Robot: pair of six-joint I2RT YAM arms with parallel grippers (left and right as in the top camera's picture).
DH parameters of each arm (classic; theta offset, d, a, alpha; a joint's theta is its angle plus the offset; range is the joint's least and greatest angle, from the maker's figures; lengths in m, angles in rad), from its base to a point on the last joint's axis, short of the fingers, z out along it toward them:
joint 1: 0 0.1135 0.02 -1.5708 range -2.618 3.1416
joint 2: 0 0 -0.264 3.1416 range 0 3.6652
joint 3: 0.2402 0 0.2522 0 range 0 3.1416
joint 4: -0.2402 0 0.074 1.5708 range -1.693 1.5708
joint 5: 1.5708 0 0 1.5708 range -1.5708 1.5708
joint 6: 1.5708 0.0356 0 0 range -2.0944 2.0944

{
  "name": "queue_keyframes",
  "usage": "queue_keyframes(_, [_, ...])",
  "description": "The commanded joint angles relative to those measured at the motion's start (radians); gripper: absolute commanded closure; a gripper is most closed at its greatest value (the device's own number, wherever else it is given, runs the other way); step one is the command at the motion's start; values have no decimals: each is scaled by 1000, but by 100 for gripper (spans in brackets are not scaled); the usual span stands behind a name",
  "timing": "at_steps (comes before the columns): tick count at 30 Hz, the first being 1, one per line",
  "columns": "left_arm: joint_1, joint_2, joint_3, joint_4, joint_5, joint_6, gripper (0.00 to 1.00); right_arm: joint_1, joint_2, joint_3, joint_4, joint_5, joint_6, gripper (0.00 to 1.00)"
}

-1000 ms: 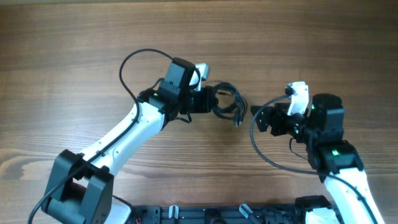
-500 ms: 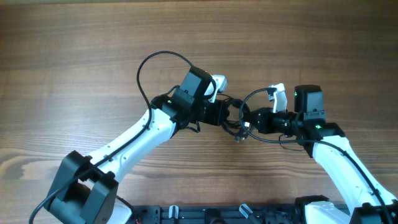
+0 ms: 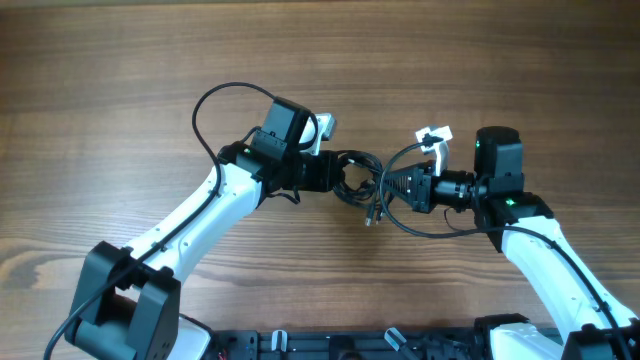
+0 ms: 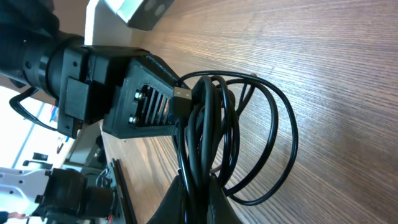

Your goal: Untangle cables

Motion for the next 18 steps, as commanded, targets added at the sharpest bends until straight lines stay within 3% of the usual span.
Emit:
queue_keyframes(1, [40,-13,6,-64,-187,10,96,-12,0,9,45,43,54,96])
queue_keyframes(5, [129,-75,6,-116,-187,12,96,-12,0,9,40,330,317,94])
queue_keyframes(8, [136,-153,6,-121,-168,36,96,-12,0,9,35,420,481,69])
queue_keyframes(11, [136,-200,6,-121,-111,36,96,-11,0,9,18,415,474,61])
queue_keyframes(12, [136,-210,6,-106,8,87,96,-11,0,9,21,344,456,53])
queue_keyframes(13, [136,-210,6,-86,159,165,96,-11,0,9,43,222,351,52])
queue_keyframes(14, [136,-210,6,-78,195,170,96,-10,0,9,45,145,290,50])
queue_keyframes(16, [134,-210,6,-78,164,166,96,-11,0,9,41,23,183,49])
queue_keyframes(18, [133,-210,6,-83,164,166,96,-10,0,9,41,-10,165,49])
